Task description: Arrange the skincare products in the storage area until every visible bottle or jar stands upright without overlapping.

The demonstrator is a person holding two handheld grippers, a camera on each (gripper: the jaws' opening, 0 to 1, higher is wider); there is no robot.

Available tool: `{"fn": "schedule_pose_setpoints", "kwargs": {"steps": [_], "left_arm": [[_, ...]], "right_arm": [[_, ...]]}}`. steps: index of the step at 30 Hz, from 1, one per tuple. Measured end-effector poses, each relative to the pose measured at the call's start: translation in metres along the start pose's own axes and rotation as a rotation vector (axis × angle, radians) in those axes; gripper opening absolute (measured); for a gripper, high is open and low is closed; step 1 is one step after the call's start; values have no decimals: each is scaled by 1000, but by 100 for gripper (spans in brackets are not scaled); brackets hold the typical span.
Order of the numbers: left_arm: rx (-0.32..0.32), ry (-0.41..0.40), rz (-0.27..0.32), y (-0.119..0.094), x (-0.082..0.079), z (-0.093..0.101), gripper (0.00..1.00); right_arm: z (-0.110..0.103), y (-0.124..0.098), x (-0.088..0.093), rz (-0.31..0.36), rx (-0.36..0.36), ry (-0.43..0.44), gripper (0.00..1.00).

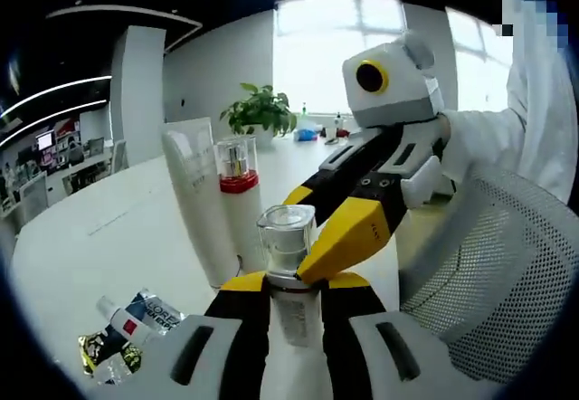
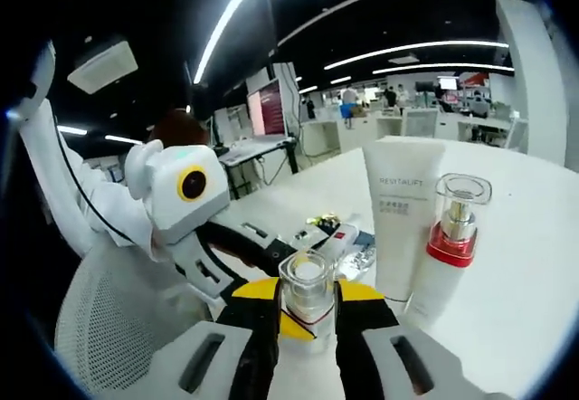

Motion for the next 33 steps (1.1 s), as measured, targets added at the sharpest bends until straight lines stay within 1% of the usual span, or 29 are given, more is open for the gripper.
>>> {"fn": "schedule_pose_setpoints", "kwargs": {"steps": [3, 4, 5, 6, 8, 13, 17, 19, 20, 22, 24, 27, 29, 31, 33], "left_arm": [[0, -4, -8, 1, 3, -1, 17], [0, -3, -10, 1, 4, -1, 17], [4, -8, -13, 2, 5, -1, 17], [5, -8, -12, 1, 5, -1, 17], [11, 2, -13, 2, 7, 0, 18], [24, 16, -21, 4, 10, 0, 19], [29, 20, -15, 5, 9, 0, 20], [22, 17, -49, 6, 13, -2, 22], [17, 36, -65, 5, 16, -2, 23], [12, 61, -89, 5, 20, -1, 22], [3, 59, -107, 7, 22, -1, 19], [-11, 62, -128, 9, 20, 0, 15], [-26, 59, -123, 10, 18, -1, 13], [-21, 43, -124, 12, 16, -1, 11], [-21, 46, -127, 14, 16, 0, 10]], "right_arm": [[0, 3, 2, -22, 14, -21, 21], [0, 3, 3, -27, 23, -29, 18], [4, 2, 3, -48, 73, -80, 14], [1, 3, 4, -58, 50, -89, 14], [0, 5, 6, -78, 55, -103, 13], [4, 5, 10, -83, 53, -95, 12], [6, 4, 10, -77, 55, -98, 12], [9, 3, 9, -89, 71, -125, 12], [10, 2, 8, -90, 78, -129, 12], [13, -1, 8, -88, 84, -126, 12], [16, -4, 8, -87, 94, -141, 13], [19, -8, 8, -95, 104, -159, 13], [20, -9, 8, -97, 106, -155, 13], [20, -10, 9, -94, 105, -153, 14], [20, -11, 9, -89, 109, -154, 14]]}}
Point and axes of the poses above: the point that each gripper's makers call its tool centre point, and the gripper's own axes: y roughly forward along the fingers, z roughly to its right, x roughly out of its underside, the point moved 10 cm from there along -y, roughly backward along the fingers, and after that the axes turned 14 degrees about -x, right-handed, at the moved point
